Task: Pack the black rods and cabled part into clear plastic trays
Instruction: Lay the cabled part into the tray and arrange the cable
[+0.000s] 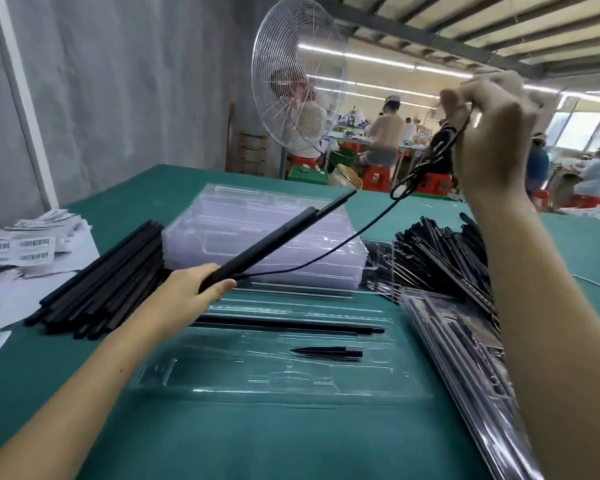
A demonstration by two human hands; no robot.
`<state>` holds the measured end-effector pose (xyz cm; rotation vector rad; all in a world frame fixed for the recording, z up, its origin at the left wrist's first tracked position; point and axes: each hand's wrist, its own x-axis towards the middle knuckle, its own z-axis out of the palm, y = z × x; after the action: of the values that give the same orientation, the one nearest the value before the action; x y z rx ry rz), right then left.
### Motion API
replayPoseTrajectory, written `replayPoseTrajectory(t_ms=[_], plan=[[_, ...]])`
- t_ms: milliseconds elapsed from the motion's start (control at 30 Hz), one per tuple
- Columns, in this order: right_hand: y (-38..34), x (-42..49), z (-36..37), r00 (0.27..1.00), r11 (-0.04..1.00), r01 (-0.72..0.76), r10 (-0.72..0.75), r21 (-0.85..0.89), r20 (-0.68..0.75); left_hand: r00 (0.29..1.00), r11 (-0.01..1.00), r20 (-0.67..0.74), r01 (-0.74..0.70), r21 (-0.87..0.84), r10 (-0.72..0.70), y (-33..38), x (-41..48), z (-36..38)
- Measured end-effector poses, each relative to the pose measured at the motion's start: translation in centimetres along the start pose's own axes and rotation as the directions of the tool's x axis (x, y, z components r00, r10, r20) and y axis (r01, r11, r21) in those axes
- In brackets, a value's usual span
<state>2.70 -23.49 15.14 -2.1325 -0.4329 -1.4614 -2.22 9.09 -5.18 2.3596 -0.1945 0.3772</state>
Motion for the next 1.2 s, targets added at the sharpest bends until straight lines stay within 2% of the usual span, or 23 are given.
replayPoseTrajectory(t_ms=[67,100,133,167,233,300,333,367,400,433,467,500,567,600,633,700,733,767,867,933,967,1067,1200], plan=[[0.6,-0.5,0.7,0.997,0.999,0.029,-0.027,-0.024,0.073,1.0,1.0,0.001,0.005,0.001,-0.005,-0.3,-0.1,0.2],[1.5,-1.3,1.3,0.989,0.997,-0.006,0.017,-0.079,0.146,1.0,1.0,-0.001,0.011,0.012,-0.011,-0.5,-0.1,0.2],[2.5,-2.2,1.8,0.962,0.983,-0.068,0.109,-0.168,0.249,1.0,0.999,-0.007,0.017,0.028,-0.017,-0.6,-0.1,0.2],[3.7,-3.3,2.2,0.904,0.949,-0.141,0.239,-0.281,0.354,1.0,0.999,-0.014,0.022,0.042,-0.021,-0.7,-0.1,0.2],[6.2,-5.5,2.8,0.699,0.816,-0.18,0.499,-0.549,0.512,0.999,0.999,-0.024,0.034,0.037,-0.033,-0.7,-0.3,0.1],[7.3,-7.6,2.7,0.409,0.66,-0.079,0.705,-0.747,0.579,0.998,0.998,-0.018,0.055,-0.009,-0.055,-0.8,-0.5,-0.2],[7.6,-8.7,2.6,0.266,0.626,-0.027,0.756,-0.779,0.598,0.998,0.997,-0.006,0.066,-0.029,-0.066,-0.8,-0.5,-0.3],[8.0,-9.7,2.6,0.181,0.614,-0.011,0.777,-0.789,0.603,0.997,0.996,0.013,0.074,-0.045,-0.073,-0.8,-0.5,-0.4],[8.2,-10.6,2.6,0.135,0.591,-0.03,0.801,-0.806,0.583,0.996,0.995,0.038,0.077,-0.058,-0.075,-0.7,-0.5,-0.5],[8.3,-11.3,2.7,0.129,0.569,-0.099,0.821,-0.816,0.557,0.995,0.994,0.068,0.081,-0.074,-0.076,-0.5,-0.4,-0.5],[8.3,-11.9,2.9,0.16,0.534,-0.22,0.846,-0.817,0.509,0.992,0.993,0.101,0.084,-0.085,-0.076,-0.4,-0.4,-0.5],[8.1,-12.4,3.1,0.215,0.496,-0.318,0.868,-0.808,0.448,0.988,0.992,0.136,0.091,-0.085,-0.079,-0.4,-0.3,-0.3],[6.4,-12.9,3.2,0.312,0.469,-0.397,0.877,-0.789,0.364,0.975,0.993,0.206,0.099,-0.071,-0.083,-0.2,-0.2,0.1],[5.6,-13.0,3.3,0.378,0.508,-0.412,0.851,-0.757,0.365,0.971,0.993,0.223,0.102,-0.063,-0.085,-0.3,-0.1,0.4],[4.9,-13.2,3.6,0.475,0.589,-0.438,0.793,-0.679,0.381,0.968,0.993,0.235,0.102,-0.052,-0.088,-0.3,0.0,0.6],[2.9,-13.6,3.8,0.634,0.767,-0.504,0.641,-0.398,0.432,0.967,0.996,0.244,0.084,-0.014,-0.078,-0.4,0.0,1.0],[1.9,-14.0,4.0,0.653,0.804,-0.538,0.587,-0.254,0.479,0.966,0.997,0.249,0.079,-0.001,-0.076,-0.5,0.0,1.1],[1.2,-14.5,4.3,0.634,0.808,-0.57,0.548,-0.15,0.546,0.965,0.997,0.25,0.074,0.009,-0.074,-0.6,0.0,1.2],[0.0,-16.1,5.2,0.473,0.821,-0.553,0.449,-0.142,0.758,0.97,0.997,0.234,0.057,0.042,-0.065,-0.7,0.0,1.3],[0.3,-17.3,5.7,0.427,0.83,-0.541,0.413,-0.139,0.804,0.971,0.997,0.23,0.046,0.061,-0.059,-0.7,0.0,1.4],[0.5,-17.7,5.8,0.445,0.831,-0.544,0.403,-0.116,0.8,0.972,0.997,0.227,0.043,0.066,-0.057,-0.6,0.0,1.4],[0.7,-18.5,6.1,0.557,0.788,-0.615,0.402,0.035,0.727,0.975,0.996,0.211,0.06,0.063,-0.072,-0.7,-0.1,1.3],[0.4,-18.9,6.3,0.588,0.679,-0.71,0.426,0.186,0.688,0.966,0.995,0.238,0.091,0.043,-0.098,-0.9,-0.2,1.0]])
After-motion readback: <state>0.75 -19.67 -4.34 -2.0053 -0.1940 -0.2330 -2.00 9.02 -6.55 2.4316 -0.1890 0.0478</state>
